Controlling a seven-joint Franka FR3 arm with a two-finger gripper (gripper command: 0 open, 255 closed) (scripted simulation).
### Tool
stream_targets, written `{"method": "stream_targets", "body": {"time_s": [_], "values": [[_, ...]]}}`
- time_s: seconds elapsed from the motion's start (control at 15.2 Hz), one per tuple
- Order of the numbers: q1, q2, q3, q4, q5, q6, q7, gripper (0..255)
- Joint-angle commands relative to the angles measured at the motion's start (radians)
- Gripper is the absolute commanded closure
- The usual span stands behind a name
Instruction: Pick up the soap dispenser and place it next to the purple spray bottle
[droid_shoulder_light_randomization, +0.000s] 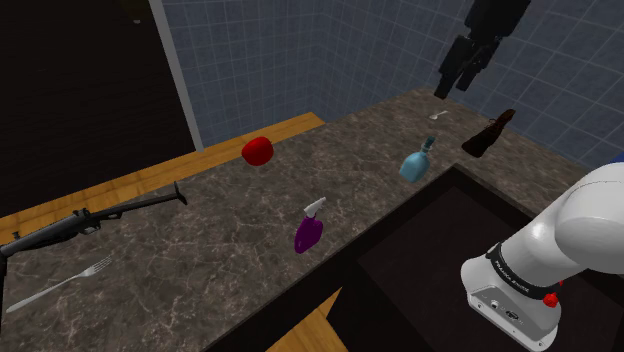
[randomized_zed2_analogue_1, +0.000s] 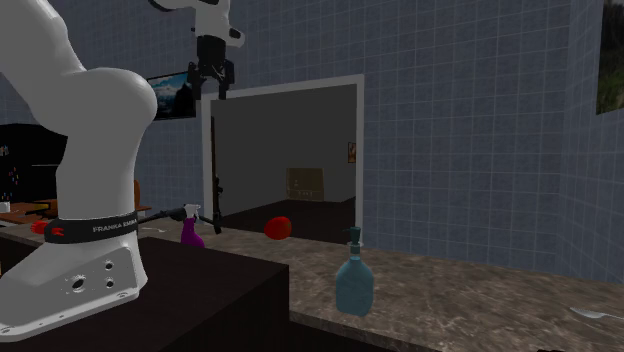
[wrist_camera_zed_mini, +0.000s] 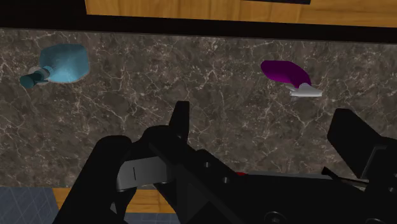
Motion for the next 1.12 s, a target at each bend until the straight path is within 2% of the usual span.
{"method": "stream_targets", "body": {"time_s": [0.0, 0.53, 1.06], "values": [[0.000, 0.000, 0.000, 0.000, 0.000, 0.000, 0.000, 0], [-0.063, 0.096, -0.097, -0.119, -0.092, 0.196, -0.128, 0], [-0.128, 0.278, -0.198, -0.160, -0.172, 0.413, -0.246, 0]]}}
